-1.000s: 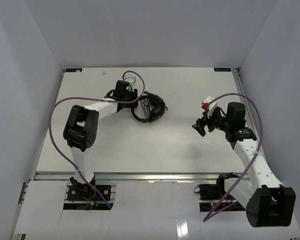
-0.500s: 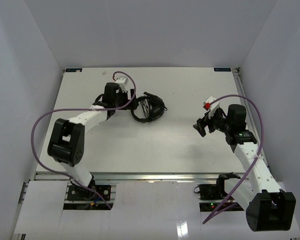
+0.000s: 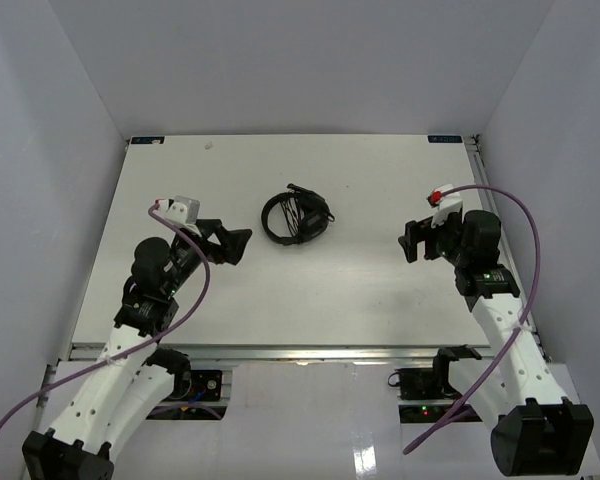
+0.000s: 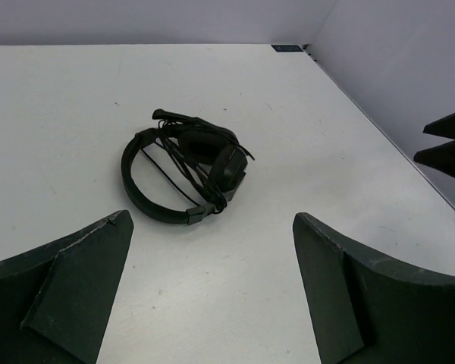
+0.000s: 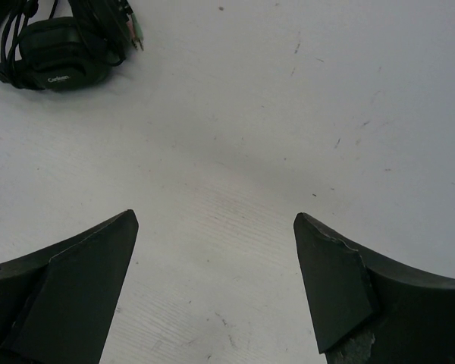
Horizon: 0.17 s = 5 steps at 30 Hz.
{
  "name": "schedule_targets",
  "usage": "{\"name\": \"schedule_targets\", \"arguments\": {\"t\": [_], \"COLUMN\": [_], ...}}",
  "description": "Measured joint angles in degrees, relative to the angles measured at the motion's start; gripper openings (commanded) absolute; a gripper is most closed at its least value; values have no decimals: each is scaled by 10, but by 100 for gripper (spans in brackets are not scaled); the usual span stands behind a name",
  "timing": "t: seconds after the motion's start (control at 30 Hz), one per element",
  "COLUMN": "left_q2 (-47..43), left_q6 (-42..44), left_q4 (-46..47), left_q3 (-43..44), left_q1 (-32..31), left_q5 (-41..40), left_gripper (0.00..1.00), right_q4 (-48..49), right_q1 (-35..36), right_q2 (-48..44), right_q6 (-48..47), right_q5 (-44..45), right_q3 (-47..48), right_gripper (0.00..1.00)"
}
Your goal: Wrap the headphones
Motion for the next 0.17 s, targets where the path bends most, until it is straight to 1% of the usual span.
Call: {"name": "schedule_targets", "arguments": {"t": [0.17], "left_q2": [-31], "left_q6": [0], "left_q4": [-35], "left_q3": [-23], "left_q1": [0], "left_q5": [-1], "left_gripper": [98], "right_q4": [0], "right_q1": [0], "right_q2": [-27], "right_q6": [27], "right_q5": [32], "right_q3": [0], "right_gripper": [90]}}
